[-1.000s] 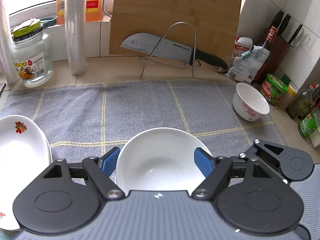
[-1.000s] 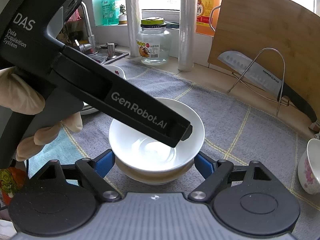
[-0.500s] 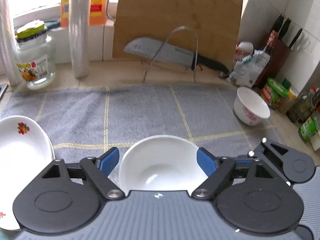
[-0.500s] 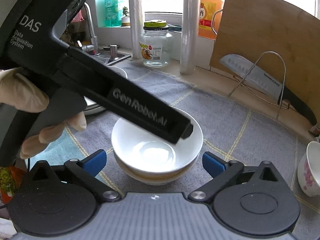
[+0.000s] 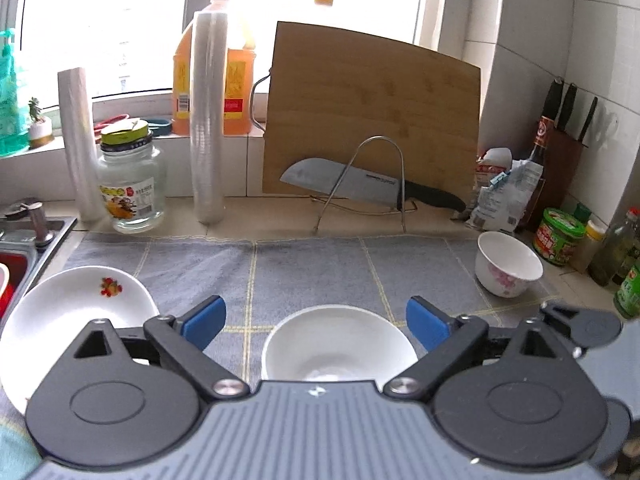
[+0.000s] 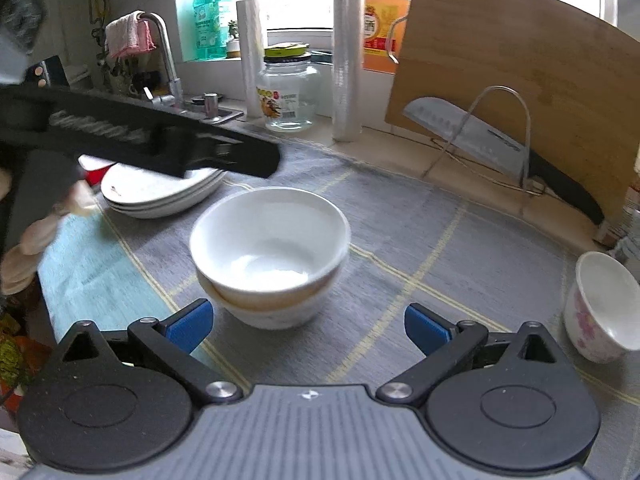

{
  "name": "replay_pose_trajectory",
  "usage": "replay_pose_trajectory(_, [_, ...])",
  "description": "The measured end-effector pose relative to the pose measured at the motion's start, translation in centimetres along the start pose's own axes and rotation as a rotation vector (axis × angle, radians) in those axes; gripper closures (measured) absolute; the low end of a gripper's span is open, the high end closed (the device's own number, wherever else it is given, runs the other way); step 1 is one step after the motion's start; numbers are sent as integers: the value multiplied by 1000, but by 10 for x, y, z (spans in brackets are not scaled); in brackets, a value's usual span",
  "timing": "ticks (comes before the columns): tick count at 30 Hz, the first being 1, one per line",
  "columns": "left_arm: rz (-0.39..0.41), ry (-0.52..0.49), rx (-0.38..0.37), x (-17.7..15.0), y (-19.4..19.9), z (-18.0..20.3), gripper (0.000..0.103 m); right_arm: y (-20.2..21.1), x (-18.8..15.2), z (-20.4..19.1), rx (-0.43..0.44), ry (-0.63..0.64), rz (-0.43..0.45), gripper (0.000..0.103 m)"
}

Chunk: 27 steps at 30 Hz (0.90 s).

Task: Organize plates and bowls
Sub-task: 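Open both tools and release the bowl on the first bowl, then move both tools to the pink-floral white bowl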

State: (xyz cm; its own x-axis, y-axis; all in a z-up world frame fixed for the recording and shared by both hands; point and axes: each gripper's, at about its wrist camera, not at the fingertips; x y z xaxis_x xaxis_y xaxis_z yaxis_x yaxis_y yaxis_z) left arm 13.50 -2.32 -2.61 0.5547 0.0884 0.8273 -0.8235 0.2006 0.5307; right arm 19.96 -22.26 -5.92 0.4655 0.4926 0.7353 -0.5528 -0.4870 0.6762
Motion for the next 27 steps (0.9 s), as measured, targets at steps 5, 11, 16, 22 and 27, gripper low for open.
replay_pose_trajectory(5, [-9,-35,-11,-12,7,16,3,4,-10,17,-61,-44,-24,0])
replay_pose_trajectory(11, [-32,-127,-93,-18,3,24,3,9,-23,36,-190,-173,-61,0])
replay_pose_trajectory(16, [-40,-180,-200,-17,-3,32,3,17,-28,45,-307,-296,-112,0])
replay_pose_trajectory(22, [-46,-229,-285,-18,-14,49,3,32,-41,56,-433,-346,-148,0])
replay_pose_trajectory(27, [-46,-250,-312,-15,-25,69,3,35,-52,86,-477,-372,-153,0])
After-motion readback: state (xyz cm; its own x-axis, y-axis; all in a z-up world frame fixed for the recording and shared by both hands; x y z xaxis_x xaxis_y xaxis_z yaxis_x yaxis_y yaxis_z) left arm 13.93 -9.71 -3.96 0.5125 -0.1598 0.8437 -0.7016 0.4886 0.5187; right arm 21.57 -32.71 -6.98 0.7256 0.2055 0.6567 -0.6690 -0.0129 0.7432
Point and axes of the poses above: each gripper's, at about its wrist camera, not at the fingertips, and y roughly against the way its jaws point, z to its right, x to its top, and after that the axes turned 9 degrees about -x, right-handed
